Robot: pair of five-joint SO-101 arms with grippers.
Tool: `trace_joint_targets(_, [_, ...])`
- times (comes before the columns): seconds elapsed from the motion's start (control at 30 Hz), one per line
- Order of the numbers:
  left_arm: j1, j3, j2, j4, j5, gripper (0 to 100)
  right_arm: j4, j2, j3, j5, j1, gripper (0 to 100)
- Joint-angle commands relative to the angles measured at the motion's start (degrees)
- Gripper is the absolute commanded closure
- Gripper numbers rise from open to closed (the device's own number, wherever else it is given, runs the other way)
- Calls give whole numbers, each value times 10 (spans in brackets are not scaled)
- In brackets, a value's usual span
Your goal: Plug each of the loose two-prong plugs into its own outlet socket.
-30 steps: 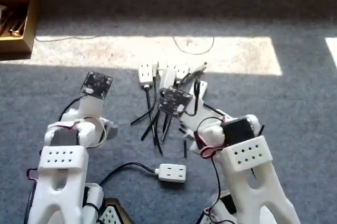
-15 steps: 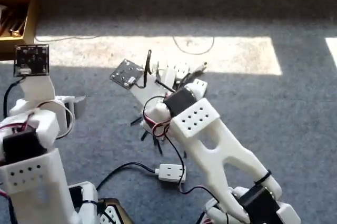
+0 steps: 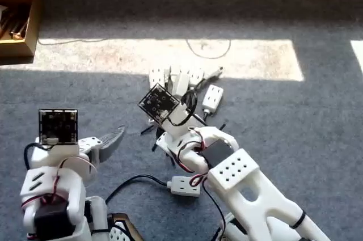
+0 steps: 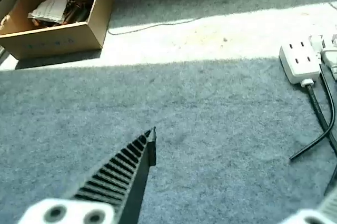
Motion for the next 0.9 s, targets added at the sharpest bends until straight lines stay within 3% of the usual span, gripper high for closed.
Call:
trace_joint_targets(0.0, [66,64,-19,-29,-7,460,18,-44,-2,-4,-24,992])
trace_joint_targets(0.07, [97,76,-36,-47,4,471,49,-68,-4,-4,-36,992])
trace_joint_targets(0.27, [93,55,-73,-38,20,472,80,-102,36,-4,-44,992])
trace_joint_targets(0.43, [93,60,-71,-40,21,472,119,-102,39,-30,-94,992])
trace_joint_targets(0.87, [92,103,-72,-39,18,472,231,-103,-77,-47,-114,992])
